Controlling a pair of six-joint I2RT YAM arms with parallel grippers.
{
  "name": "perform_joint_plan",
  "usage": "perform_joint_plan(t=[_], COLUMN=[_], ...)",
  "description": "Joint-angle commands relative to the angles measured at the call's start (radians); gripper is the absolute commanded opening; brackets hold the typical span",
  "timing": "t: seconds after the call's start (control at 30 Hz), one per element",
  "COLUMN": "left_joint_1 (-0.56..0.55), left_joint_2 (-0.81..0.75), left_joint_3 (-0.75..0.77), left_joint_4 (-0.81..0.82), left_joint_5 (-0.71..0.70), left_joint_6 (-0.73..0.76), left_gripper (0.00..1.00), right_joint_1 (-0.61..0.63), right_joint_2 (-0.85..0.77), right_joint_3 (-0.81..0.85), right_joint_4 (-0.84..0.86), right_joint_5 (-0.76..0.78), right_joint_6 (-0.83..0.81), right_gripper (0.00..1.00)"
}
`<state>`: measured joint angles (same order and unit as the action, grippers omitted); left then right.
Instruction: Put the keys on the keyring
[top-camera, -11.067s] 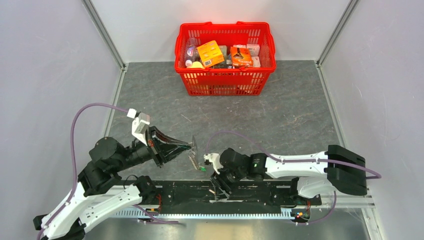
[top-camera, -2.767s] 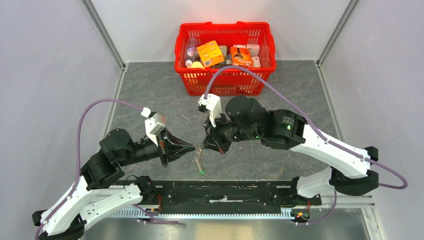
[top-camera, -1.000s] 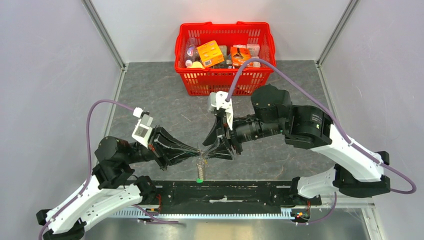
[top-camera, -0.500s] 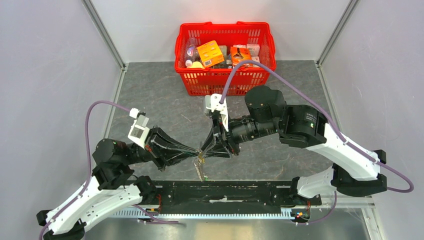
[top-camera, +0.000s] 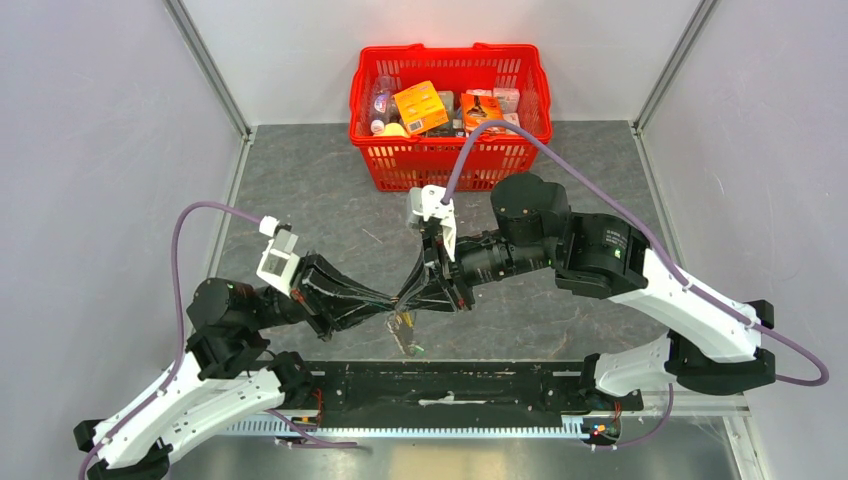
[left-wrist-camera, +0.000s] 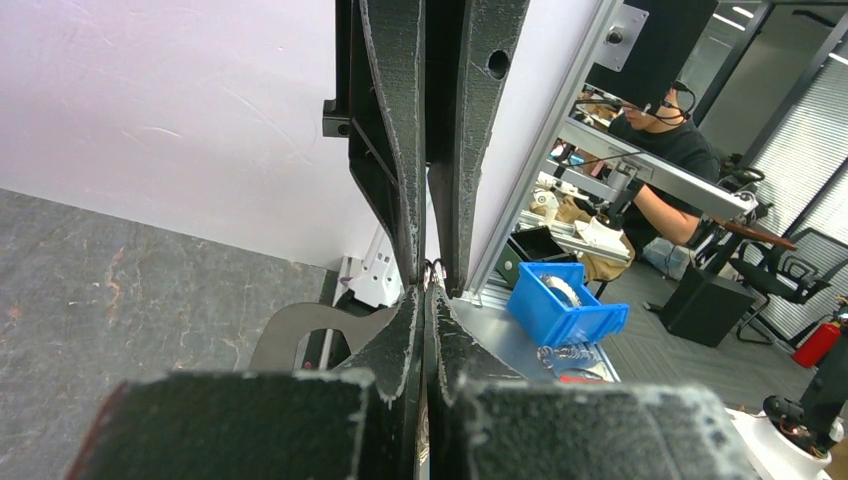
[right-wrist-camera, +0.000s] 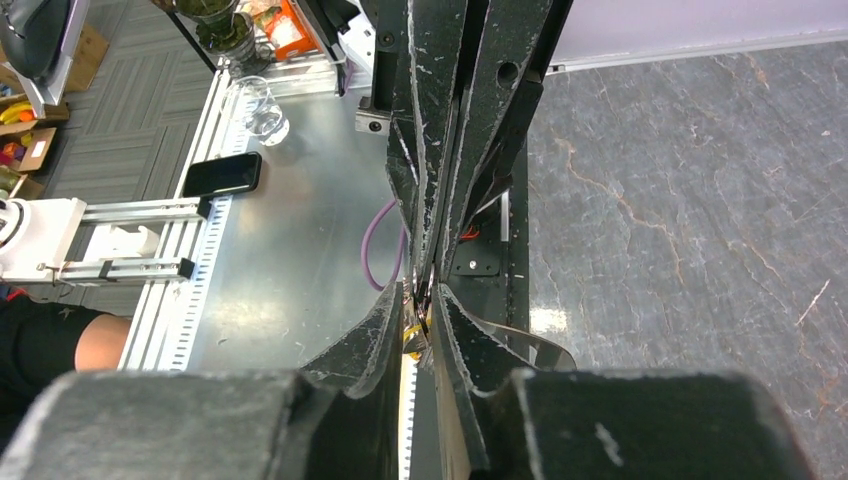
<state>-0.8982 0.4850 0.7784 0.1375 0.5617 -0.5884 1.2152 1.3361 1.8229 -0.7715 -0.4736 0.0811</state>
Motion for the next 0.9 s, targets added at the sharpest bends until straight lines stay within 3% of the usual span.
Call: perform_joint_plan(t=[0.0,0.57,0.67,0.73,0.87], left_joint_1=[0.001,0.001,0.001,0.001,0.001], left_joint_2=[-0.015,-0.018,-0.021,-0.023,-0.027], left_joint_3=[0.007,0.015,0.016,0.016,0.018], left_joint_4=[0.06,0.061,0.061,0.062,0.062], left_joint_5=[-0.021,-0.032,-0.034,-0.037,-0.042], left_joint_6=[-0.03,-0.022,-0.022,-0.022,-0.022], left_gripper=[0.02,0.02,0.02,0.02,0.02], right_joint_1=[-0.002,-0.001,-0.002,-0.002,-0.001], right_joint_2=[-0.032,-0.071,-0.071,-0.071,-0.076], right_joint_3=[-0.009,-0.079,-0.083,-0.085,-0.093], right_joint_4=[0.061,0.127,0.129,0.13,0.13], right_joint_5=[-0.017,-0.016,-0.015,-0.017,-0.013], right_joint_6=[0.01,0.034,0.035,0.033,0.031], right_gripper=[0.22,0.17,0.12,0.01,0.0])
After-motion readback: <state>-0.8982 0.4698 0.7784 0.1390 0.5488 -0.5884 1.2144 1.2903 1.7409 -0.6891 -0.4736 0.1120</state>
